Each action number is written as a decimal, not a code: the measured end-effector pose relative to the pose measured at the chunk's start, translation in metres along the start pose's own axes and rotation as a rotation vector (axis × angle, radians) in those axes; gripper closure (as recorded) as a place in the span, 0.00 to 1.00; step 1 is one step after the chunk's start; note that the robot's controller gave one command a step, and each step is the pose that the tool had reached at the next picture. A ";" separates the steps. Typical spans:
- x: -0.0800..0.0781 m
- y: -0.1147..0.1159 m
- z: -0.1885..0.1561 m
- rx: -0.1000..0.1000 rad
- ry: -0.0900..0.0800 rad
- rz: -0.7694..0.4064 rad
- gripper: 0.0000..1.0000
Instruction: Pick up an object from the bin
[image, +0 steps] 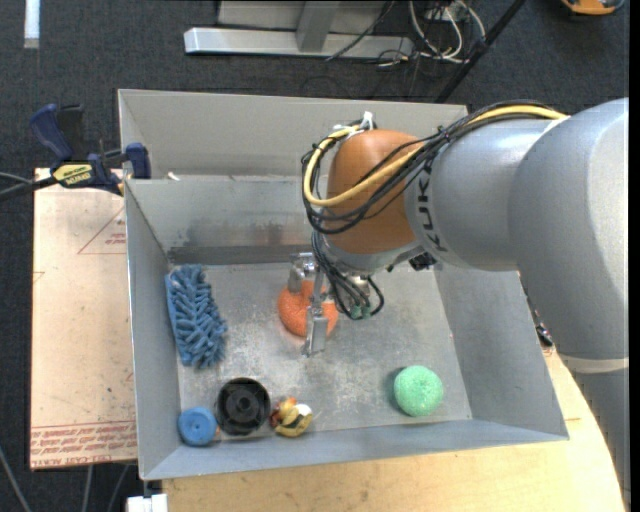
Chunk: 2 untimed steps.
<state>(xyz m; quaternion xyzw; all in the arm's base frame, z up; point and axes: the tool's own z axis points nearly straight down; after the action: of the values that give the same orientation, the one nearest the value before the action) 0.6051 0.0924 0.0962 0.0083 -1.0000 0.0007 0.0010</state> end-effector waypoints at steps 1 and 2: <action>0.007 0.013 0.022 -0.008 -0.016 -0.070 1.00; 0.007 0.012 0.022 -0.008 -0.016 -0.069 1.00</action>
Offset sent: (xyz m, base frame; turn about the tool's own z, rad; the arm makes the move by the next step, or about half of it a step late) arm 0.0000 0.0000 0.0000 0.0000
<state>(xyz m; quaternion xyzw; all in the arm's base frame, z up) 0.5977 0.1046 0.0738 0.0430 -0.9990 -0.0032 -0.0071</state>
